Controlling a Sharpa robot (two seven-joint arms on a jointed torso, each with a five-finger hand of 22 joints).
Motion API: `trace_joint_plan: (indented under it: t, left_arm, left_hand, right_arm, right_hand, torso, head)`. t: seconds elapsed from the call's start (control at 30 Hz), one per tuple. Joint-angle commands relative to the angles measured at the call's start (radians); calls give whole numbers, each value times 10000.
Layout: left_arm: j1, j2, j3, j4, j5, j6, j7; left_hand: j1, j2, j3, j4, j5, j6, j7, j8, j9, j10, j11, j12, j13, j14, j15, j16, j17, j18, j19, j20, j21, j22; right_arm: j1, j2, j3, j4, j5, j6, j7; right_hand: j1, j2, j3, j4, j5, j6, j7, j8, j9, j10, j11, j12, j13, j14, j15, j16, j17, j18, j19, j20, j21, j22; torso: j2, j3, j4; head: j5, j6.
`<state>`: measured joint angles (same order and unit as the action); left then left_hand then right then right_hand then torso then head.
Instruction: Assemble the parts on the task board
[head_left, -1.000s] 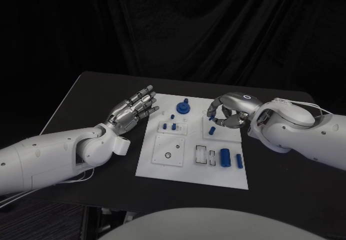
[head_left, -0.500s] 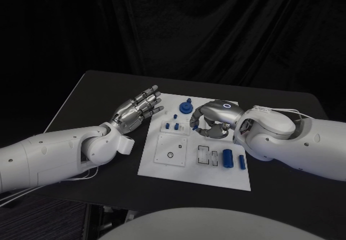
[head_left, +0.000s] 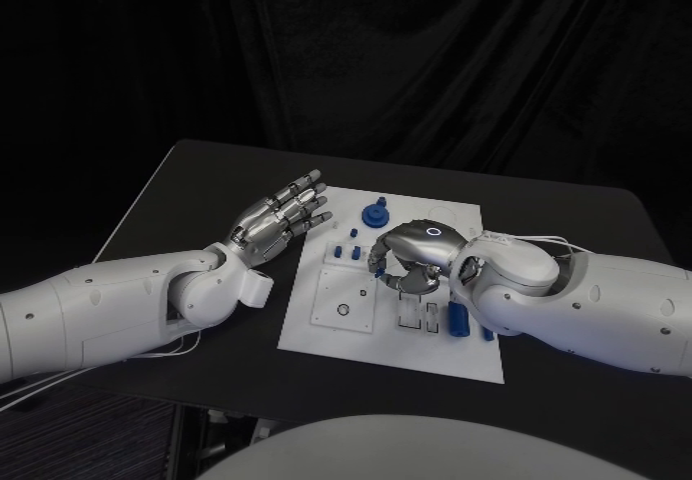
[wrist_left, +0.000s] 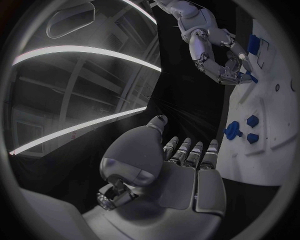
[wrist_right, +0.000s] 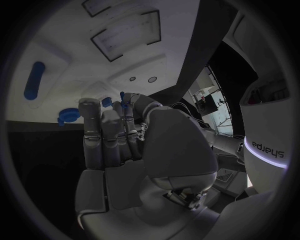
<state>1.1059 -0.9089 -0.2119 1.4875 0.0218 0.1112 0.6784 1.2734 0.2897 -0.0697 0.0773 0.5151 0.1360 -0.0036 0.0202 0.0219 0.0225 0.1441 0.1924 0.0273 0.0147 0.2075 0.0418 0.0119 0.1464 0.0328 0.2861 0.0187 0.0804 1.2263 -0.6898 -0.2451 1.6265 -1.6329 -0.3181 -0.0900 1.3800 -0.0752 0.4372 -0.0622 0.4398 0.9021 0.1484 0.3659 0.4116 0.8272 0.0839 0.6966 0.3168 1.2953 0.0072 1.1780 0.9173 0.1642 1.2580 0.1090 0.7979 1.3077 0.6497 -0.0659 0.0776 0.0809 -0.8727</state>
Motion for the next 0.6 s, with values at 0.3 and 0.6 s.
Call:
trace_joint_plan:
  t: [0.3,0.6]
  left_arm:
    - [-17,97,8,-67,-65,123,821]
    - [-22,124,8,-92,-65,185,746]
  left_hand:
    - [-109,-17,60,9,35,-14,54,26,4,-24,82,32,14,4,24,13,3,82,15,47,47,15]
    - [-108,-12,75,7,40,-15,52,25,3,-25,83,30,14,4,29,17,4,80,17,49,48,16]
  right_arm:
    - [-254,359,8,-273,-334,-14,-218]
    - [-365,485,10,-348,-341,-6,-191]
  right_hand:
    - [-12,-84,-10,20,-60,38,-21,-30,-1,145,-12,-71,-7,51,-21,95,47,-207,67,-17,56,753]
    - [-20,-90,-3,25,-62,26,-21,-57,-10,178,-16,-80,-14,58,-25,110,62,-208,74,-19,67,753]
  torso:
    - [-7,1,-8]
    - [-3,12,-23]
  head:
    - [54,1]
    - [47,1]
